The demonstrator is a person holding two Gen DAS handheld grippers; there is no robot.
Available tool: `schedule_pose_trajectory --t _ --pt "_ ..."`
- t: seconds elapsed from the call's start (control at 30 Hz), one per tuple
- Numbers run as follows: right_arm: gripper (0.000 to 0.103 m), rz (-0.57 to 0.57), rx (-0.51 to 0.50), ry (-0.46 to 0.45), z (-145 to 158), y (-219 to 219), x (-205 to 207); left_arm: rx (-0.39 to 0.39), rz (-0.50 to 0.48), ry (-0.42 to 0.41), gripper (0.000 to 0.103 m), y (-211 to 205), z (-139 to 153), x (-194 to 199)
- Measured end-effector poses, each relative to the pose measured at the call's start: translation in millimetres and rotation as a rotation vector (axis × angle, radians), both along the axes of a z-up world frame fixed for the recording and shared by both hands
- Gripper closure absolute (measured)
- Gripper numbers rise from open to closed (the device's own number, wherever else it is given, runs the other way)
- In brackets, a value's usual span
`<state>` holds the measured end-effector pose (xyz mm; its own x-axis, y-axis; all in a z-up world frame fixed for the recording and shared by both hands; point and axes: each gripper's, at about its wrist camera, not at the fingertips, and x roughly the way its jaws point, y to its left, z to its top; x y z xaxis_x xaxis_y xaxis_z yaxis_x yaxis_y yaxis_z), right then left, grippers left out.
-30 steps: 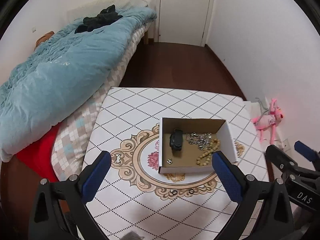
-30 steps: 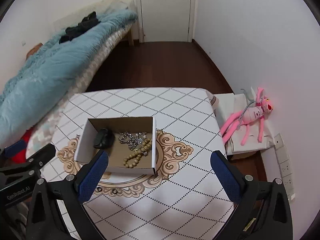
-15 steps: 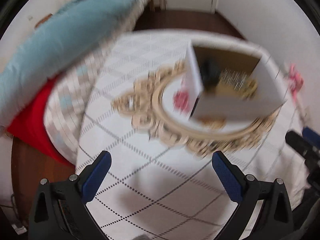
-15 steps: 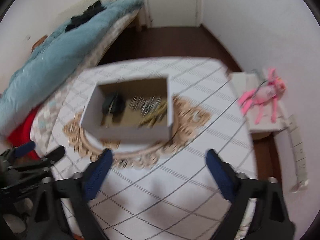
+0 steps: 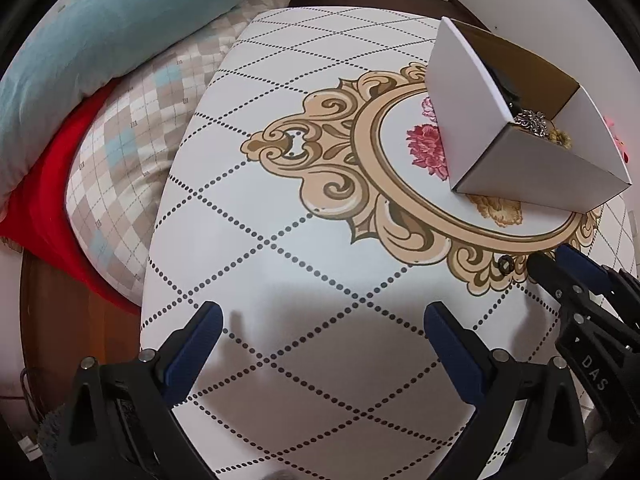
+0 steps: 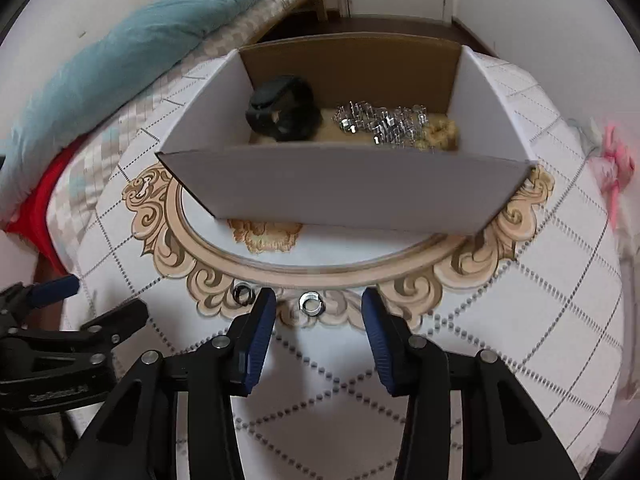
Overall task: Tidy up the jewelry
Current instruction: 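Grasp the small black ring earring on the table with the right gripper, then carry the black ring earring into the white box with the right gripper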
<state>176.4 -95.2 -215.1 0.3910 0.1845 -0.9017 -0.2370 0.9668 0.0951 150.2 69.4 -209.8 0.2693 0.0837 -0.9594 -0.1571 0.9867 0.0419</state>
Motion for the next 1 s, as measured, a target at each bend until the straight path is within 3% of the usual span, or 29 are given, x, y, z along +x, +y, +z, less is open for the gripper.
schedule_pose_trajectory --t 0.03,0.07,0.23,0.43,0.57,0.67,0.73,0.77,0.8,0.93,1.0 --pt "0.069 0.009 -0.010 -0.007 0.1 2.9 -0.9 -0.002 0.000 0.000 0.000 -0.3 -0.4 -0.9" --pt "0.088 0.015 -0.029 -0.014 0.6 3.6 -1.7 -0.003 -0.001 0.002 0.000 -0.8 -0.4 -0.5" --pt "0.090 -0.001 -0.020 -0.024 4.8 -10.2 -6.6 -0.016 -0.025 -0.014 0.000 -13.6 2.0 4.9" --pt "0.090 -0.140 0.059 -0.016 17.0 -65.7 -9.9 -0.083 -0.078 -0.047 0.001 -50.0 3.2 10.8" --pt "0.090 -0.208 0.063 -0.025 22.0 -93.2 -11.7 -0.083 -0.111 -0.092 0.001 -75.8 3.9 19.1" --pt "0.090 -0.247 0.066 -0.024 23.7 -107.8 -13.3 -0.067 -0.124 -0.097 0.016 -89.1 1.8 22.0" --pt "0.090 -0.261 0.066 -0.026 24.1 -113.6 -12.9 -0.063 -0.132 -0.092 0.037 -95.0 -0.3 22.6" --pt "0.090 -0.263 0.067 -0.027 24.3 -114.5 -12.8 -0.054 -0.135 -0.089 0.043 -97.6 -1.6 22.3" --pt "0.090 -0.266 0.067 -0.029 24.8 -115.7 -12.9 -0.055 -0.140 -0.084 0.057 -99.2 -2.9 22.4" --pt "0.090 -0.271 0.073 -0.037 25.6 -116.5 -11.1 -0.043 -0.161 -0.088 0.088 -104.4 -0.2 22.7" --pt "0.090 -0.272 0.077 -0.038 25.8 -115.4 -11.0 -0.049 -0.167 -0.088 0.093 -104.7 -0.8 25.1"
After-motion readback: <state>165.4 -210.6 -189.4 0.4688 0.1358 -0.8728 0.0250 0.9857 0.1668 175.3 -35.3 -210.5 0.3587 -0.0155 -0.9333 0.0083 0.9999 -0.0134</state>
